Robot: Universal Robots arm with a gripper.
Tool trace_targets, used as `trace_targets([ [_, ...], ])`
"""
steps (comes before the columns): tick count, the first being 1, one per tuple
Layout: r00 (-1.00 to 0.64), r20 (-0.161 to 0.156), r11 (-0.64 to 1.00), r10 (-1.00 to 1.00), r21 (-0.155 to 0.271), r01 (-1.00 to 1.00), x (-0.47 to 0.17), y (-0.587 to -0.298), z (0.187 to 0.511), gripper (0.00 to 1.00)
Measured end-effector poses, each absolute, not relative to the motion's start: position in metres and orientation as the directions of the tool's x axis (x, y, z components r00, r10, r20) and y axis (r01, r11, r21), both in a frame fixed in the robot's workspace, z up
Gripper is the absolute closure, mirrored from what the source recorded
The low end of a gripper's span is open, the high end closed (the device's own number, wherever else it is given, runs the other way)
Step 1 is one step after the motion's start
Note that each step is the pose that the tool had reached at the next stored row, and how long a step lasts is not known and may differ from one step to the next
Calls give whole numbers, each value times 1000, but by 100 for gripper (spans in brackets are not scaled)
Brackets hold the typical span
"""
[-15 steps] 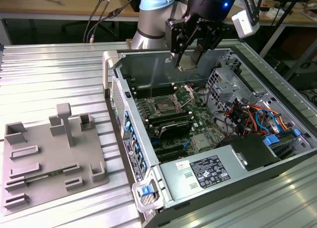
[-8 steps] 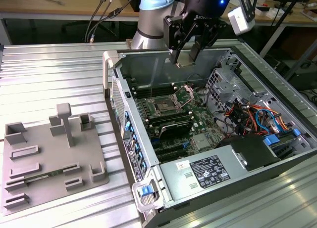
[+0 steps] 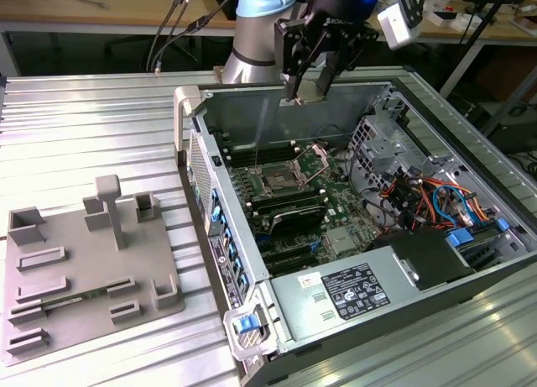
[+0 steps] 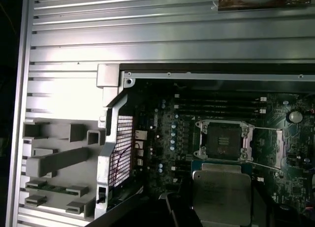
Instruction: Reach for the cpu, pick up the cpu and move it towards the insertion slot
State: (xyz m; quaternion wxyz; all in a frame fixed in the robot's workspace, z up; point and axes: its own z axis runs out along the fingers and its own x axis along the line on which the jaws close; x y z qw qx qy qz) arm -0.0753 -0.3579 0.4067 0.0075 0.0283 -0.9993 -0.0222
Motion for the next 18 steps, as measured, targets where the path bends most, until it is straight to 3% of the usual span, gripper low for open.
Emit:
trace_targets([
  [18,-1000,13,999,18,45,19,-65,-339,404,45],
])
